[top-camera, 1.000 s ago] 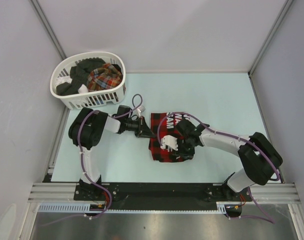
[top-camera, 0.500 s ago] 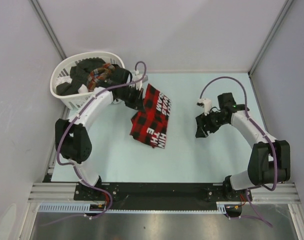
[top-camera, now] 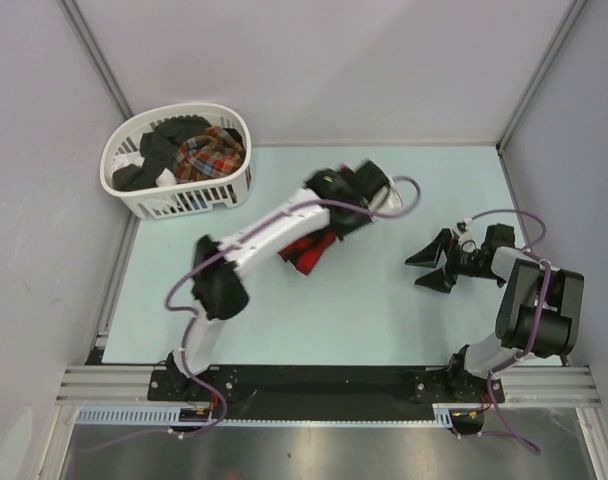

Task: Fold and stack the long sleeve shirts
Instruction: Fold the shirt

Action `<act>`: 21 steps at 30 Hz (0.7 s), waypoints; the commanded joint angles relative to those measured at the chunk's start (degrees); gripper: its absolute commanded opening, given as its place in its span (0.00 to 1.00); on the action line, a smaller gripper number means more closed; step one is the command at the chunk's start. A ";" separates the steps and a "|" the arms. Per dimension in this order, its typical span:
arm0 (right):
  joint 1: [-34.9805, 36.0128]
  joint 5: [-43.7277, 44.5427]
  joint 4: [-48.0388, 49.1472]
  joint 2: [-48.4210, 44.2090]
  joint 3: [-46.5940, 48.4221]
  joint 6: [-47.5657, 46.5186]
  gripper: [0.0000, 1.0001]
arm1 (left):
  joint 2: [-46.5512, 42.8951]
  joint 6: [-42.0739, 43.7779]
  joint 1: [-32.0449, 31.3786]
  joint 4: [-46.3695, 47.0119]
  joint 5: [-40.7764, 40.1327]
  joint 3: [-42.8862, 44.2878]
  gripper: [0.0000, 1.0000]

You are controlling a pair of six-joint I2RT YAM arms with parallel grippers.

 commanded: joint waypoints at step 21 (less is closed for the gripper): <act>-7.25 4.64 7.21 -2.71 -11.97 21.40 0.84 | 0.51 -9.24 -3.48 12.14 40.95 -5.68 0.69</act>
